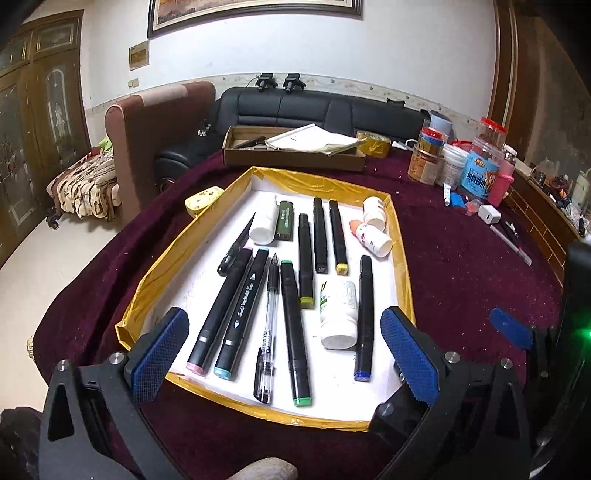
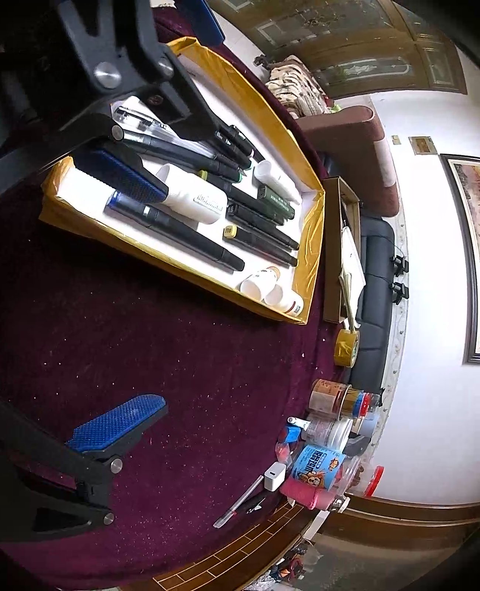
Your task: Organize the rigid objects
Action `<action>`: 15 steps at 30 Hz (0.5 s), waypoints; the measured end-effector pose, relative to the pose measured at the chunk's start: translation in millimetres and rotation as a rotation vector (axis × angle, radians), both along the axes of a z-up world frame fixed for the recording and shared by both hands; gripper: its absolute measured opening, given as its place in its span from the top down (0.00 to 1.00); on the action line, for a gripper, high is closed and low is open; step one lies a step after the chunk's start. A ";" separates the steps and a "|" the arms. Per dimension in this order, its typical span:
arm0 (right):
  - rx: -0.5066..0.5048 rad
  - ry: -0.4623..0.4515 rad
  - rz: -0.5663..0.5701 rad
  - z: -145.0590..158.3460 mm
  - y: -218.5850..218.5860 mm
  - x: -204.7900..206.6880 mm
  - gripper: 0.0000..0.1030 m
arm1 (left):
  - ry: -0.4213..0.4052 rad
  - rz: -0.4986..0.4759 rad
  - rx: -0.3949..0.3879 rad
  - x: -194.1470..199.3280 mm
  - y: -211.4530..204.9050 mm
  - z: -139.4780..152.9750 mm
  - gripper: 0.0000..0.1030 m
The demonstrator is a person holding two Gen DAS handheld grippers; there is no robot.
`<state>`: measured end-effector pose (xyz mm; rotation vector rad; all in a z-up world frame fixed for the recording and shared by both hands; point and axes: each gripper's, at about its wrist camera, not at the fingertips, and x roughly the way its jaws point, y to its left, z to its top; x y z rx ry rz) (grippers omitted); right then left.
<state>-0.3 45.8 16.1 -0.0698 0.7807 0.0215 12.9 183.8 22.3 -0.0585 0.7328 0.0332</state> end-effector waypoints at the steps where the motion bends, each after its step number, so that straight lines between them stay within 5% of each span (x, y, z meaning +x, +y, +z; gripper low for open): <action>1: -0.009 0.002 -0.003 0.7 -0.9 2.0 0.01 | 0.006 0.000 0.000 0.8 1.6 -0.6 0.00; 10: 0.071 0.001 0.039 48.3 -12.5 60.3 0.01 | 0.019 0.132 -0.093 7.0 77.2 12.3 0.00; 15: 0.219 0.106 0.219 40.9 22.8 107.7 0.01 | -0.015 0.239 -0.060 3.8 119.4 19.7 0.00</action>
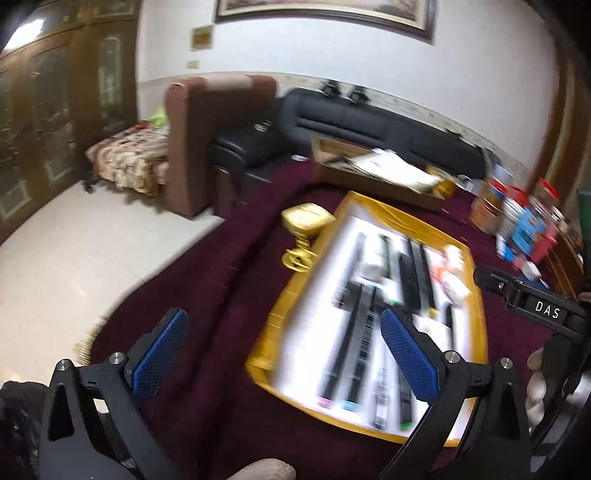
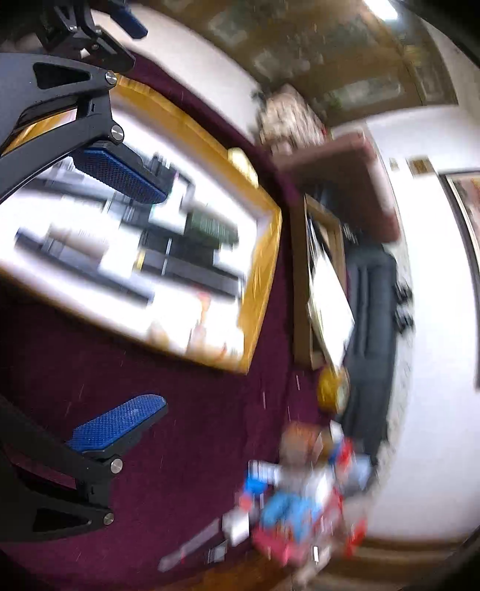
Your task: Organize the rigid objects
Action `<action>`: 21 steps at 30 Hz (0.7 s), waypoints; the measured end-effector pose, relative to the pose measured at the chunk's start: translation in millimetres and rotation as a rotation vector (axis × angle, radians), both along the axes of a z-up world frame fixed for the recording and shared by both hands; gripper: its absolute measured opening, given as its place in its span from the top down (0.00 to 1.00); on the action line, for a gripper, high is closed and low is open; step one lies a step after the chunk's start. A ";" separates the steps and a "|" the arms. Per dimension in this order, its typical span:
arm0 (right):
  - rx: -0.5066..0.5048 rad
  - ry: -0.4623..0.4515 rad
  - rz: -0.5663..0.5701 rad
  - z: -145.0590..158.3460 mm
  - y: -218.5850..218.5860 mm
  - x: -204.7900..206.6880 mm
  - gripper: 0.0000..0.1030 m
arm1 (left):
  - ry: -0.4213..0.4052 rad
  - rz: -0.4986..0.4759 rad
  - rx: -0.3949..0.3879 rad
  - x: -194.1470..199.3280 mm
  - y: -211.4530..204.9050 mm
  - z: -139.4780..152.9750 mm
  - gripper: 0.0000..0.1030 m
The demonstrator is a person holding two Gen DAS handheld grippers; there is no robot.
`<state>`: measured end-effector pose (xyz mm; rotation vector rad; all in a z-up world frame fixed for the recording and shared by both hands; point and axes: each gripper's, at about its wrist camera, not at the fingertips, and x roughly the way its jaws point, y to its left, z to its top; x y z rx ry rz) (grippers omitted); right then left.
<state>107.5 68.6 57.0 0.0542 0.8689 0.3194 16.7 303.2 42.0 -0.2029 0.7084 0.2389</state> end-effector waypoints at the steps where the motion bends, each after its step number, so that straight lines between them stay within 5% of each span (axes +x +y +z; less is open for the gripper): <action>1: 0.070 0.044 0.047 -5.6 9.1 9.4 0.01 | -0.003 0.032 0.006 -0.2 10.4 0.1 0.00; 9: 0.581 0.370 0.210 -62.8 48.4 63.1 0.00 | 0.008 0.100 -0.012 5.4 45.3 -8.2 0.00; 11: 0.580 0.433 0.173 -78.2 46.1 67.9 0.02 | 0.012 0.091 -0.012 7.9 45.8 -9.9 0.00; 12: 0.575 0.422 0.153 -80.4 39.3 67.1 0.09 | 0.013 0.088 -0.012 8.7 46.3 -10.9 0.00; 15: 0.557 0.406 0.094 -75.4 21.8 60.5 0.09 | 0.008 0.086 -0.007 10.4 45.7 -12.5 0.00; 21: 0.780 0.458 0.274 -68.0 40.8 36.2 0.08 | 0.008 0.082 -0.012 15.7 42.8 -12.1 0.00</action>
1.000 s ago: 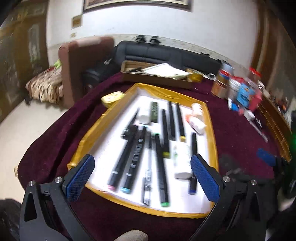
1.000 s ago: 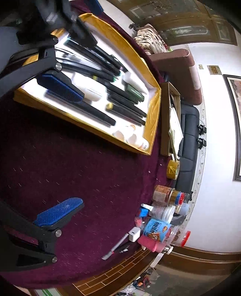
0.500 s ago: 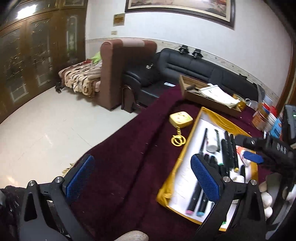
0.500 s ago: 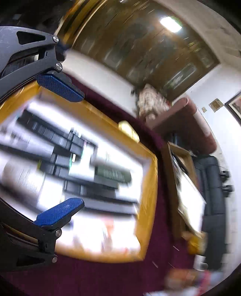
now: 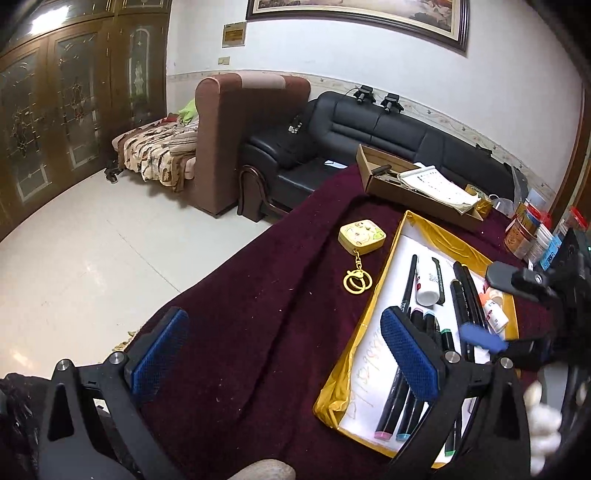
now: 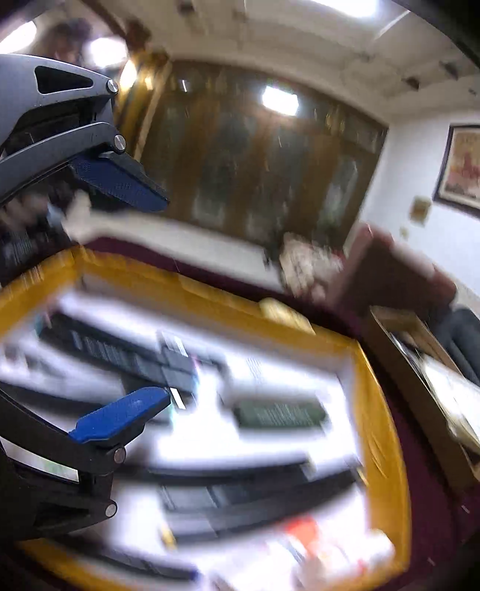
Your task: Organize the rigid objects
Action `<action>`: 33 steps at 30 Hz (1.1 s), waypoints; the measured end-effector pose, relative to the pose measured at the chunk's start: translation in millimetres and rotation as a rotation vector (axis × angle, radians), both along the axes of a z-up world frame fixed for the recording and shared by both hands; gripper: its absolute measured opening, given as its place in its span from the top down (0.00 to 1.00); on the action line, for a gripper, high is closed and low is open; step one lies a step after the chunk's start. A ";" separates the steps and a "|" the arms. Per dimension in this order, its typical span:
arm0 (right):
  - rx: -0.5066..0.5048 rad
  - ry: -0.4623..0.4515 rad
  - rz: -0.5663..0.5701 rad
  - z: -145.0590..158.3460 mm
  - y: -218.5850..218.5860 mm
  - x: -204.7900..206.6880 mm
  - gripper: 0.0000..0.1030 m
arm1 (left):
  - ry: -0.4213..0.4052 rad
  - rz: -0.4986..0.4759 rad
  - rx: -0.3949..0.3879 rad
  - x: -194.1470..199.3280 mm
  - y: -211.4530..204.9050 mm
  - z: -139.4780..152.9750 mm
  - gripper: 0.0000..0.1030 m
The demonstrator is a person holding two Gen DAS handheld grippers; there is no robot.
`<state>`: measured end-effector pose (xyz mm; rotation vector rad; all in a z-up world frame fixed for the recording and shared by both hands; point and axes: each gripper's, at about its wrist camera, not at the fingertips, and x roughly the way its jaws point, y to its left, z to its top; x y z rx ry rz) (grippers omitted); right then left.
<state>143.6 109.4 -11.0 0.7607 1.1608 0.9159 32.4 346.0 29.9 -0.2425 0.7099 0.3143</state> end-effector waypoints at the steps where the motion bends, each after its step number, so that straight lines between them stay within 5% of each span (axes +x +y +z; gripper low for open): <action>1: -0.011 0.017 0.016 -5.8 7.0 -0.4 0.08 | 0.001 0.002 0.003 0.0 -0.7 0.3 0.00; 4: -0.080 0.058 0.008 -15.3 6.3 3.9 0.10 | 0.002 -0.002 0.013 -1.1 -2.8 1.5 0.00; 8: -0.097 -0.055 -0.154 25.5 -58.3 2.4 0.10 | -0.017 -0.015 0.028 -3.0 -7.4 5.6 0.00; 13: -0.489 -0.212 -0.327 61.0 -120.5 -32.9 0.10 | -0.013 -0.068 0.046 3.4 -32.1 5.8 0.00; 16: -0.786 -0.309 -0.359 56.9 -123.3 -68.8 0.10 | 0.010 -0.115 0.070 8.7 -62.0 3.0 0.00; 18: -0.897 -0.354 -0.379 50.5 -124.6 -88.2 0.10 | 0.031 -0.155 0.100 12.6 -89.0 0.1 0.00; 27: -0.898 -0.382 -0.403 37.3 -104.3 -111.7 0.11 | 0.073 -0.232 0.229 2.5 -165.4 2.0 0.00; 33: -0.927 -0.407 -0.426 33.9 -112.3 -124.0 0.11 | 0.101 -0.247 0.162 0.2 -167.3 2.1 0.00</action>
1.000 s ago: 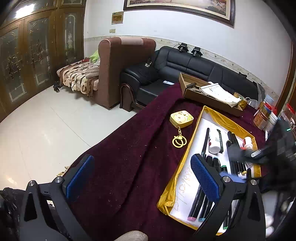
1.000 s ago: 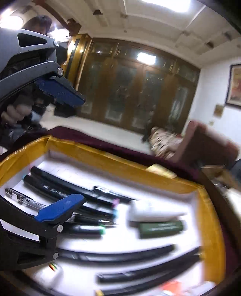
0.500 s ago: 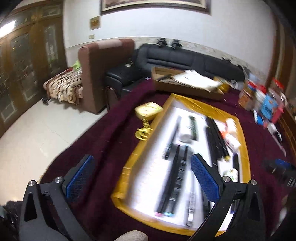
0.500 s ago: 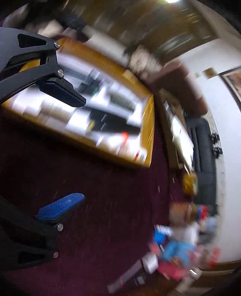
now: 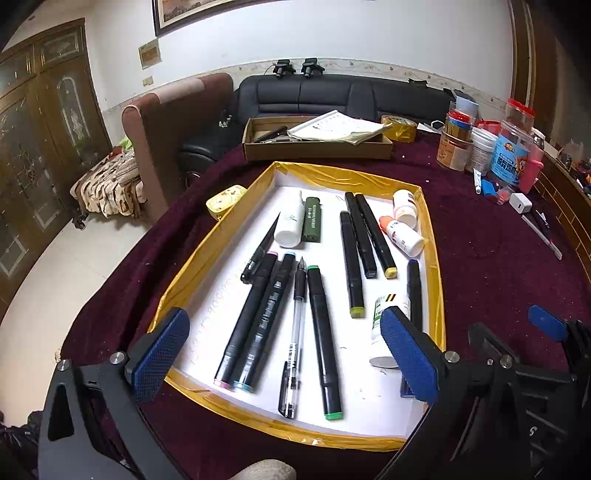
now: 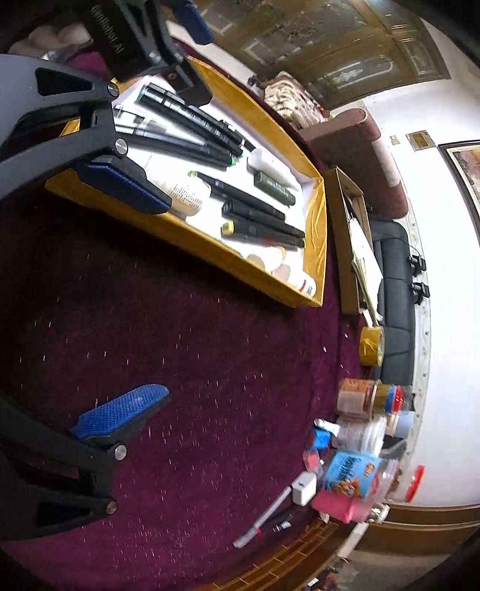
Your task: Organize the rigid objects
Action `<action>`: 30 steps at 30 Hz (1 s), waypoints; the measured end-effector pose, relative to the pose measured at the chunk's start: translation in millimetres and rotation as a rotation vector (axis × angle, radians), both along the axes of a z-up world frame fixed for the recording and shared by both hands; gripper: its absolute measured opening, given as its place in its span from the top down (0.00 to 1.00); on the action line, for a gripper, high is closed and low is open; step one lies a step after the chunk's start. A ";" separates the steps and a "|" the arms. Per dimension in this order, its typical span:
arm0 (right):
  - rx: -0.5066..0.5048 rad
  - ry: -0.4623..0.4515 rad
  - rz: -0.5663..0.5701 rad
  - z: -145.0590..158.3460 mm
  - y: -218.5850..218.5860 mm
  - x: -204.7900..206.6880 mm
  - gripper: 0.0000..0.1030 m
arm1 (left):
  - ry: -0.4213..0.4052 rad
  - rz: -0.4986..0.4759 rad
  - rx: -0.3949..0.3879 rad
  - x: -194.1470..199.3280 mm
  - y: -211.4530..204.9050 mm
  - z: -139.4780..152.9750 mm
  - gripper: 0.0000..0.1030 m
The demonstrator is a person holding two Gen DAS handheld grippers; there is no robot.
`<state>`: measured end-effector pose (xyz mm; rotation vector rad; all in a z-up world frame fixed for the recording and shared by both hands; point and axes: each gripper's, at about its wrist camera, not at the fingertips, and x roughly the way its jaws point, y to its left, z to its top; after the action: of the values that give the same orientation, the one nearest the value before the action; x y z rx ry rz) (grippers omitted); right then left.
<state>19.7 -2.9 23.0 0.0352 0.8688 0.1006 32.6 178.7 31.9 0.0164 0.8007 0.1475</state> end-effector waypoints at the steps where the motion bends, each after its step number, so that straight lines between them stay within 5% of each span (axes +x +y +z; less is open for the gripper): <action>1: -0.014 -0.009 0.001 0.9 0.5 -2.7 0.11 | 0.005 0.000 -0.004 -0.1 -0.2 -0.4 0.00; 30: -0.143 -0.026 0.079 2.9 55.4 -3.8 0.11 | 0.034 0.042 -0.114 4.0 36.7 -3.7 0.00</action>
<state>15.9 52.5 25.9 -0.1345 0.8499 0.1123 36.6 215.5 28.2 -0.1061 0.8428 0.1419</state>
